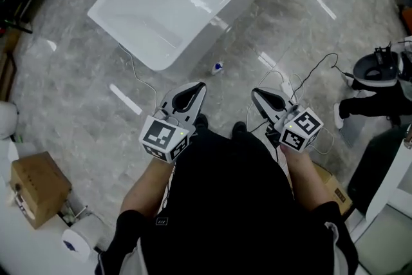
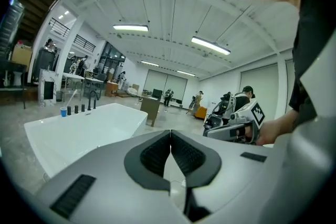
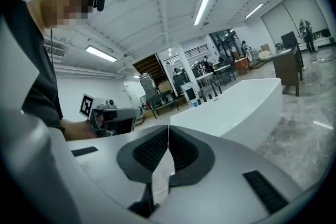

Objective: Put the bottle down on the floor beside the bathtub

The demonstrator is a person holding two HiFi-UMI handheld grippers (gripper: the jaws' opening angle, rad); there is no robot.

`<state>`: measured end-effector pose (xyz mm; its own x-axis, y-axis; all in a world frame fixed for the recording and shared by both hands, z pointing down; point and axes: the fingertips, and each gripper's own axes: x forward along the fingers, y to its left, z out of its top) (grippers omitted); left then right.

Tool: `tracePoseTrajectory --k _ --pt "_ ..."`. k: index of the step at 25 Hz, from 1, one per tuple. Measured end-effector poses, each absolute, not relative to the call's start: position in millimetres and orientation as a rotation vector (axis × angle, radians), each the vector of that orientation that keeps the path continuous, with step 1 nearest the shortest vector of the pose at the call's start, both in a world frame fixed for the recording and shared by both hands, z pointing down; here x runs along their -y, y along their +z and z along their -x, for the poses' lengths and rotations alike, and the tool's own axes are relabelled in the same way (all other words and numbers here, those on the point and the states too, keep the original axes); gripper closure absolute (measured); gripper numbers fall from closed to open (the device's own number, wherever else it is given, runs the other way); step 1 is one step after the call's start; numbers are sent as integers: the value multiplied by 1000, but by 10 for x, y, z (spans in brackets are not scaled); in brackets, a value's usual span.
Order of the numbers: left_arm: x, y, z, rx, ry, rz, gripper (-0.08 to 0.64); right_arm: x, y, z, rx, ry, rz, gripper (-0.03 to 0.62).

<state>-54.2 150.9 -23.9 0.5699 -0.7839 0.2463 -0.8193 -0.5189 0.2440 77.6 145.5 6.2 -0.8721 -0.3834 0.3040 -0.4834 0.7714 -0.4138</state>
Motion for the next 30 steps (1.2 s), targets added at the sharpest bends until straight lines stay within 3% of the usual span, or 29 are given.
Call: tracePoseTrajectory --k 13,20,30 --pt "-1647 -1077 -248 1505 165 -2427 545 -1535 -607 -1460 2902 616 -469 563" --pt "-1660 -1248 185 1666 99 -2352 545 -1335 -1043 -1516 3046 629 -536 565" --pt "-1450 -1678 901 1678 154 -2439 544 -1131 -1806 -753 3156 418 -581 565"
